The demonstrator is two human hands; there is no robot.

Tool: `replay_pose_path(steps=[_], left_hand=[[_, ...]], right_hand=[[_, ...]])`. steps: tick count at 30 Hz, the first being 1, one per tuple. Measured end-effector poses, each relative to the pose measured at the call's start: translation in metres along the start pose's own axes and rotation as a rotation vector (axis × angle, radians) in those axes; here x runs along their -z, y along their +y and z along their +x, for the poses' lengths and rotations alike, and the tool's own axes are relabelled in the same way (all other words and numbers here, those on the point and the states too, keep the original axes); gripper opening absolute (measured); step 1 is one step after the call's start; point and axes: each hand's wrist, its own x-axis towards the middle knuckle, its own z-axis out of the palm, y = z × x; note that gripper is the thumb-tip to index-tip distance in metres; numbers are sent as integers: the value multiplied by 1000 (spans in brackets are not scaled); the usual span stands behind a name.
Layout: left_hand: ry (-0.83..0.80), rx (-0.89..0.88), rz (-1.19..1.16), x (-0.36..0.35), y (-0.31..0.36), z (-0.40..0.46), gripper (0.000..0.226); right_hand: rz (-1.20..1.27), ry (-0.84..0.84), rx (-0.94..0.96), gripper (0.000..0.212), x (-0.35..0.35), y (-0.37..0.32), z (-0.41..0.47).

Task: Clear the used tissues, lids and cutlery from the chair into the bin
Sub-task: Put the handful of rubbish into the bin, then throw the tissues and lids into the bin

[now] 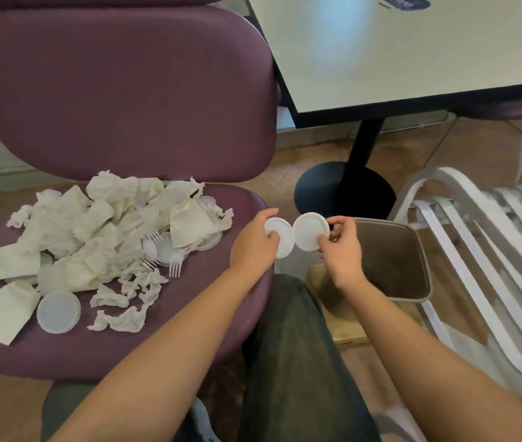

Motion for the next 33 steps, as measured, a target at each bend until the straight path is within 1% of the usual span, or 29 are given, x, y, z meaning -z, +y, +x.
replay_pose_path(steps=[3,6,11,12,14,16,18,20,23,27,30,33], left_hand=[[-56,-15,-55,-32,22,5,42],[-114,-19,-83,-67,37,10,38],[-202,-10,-31,-125,57,12,30],[-207,-4,-17,-136,60,12,29],[-224,21,2,-154,64,14,31],[-269,54,32,-166,66,15,41],[-285,72,55,-170,67,13,50],[-267,70,43,-165,65,13,50],[-242,51,-10,-147,60,16,43],[-169,36,-80,-102,51,17,31],[-60,52,-78,-64,39,16,23],[52,94,-60,-24,22,13,19]], right_hand=[[3,54,-2,31,32,10,4],[-72,155,-71,26,58,22,9],[-207,251,-133,21,94,43,19],[-245,237,-142,21,99,49,22],[-319,143,-160,26,102,65,29],[-397,34,-173,36,102,77,31],[-422,-14,-180,43,100,82,30],[-419,-33,-162,43,98,82,29],[-416,-60,-110,39,90,74,31],[-356,-108,-23,29,66,47,30],[-300,-137,44,17,41,24,27],[-316,-179,117,14,8,-1,22]])
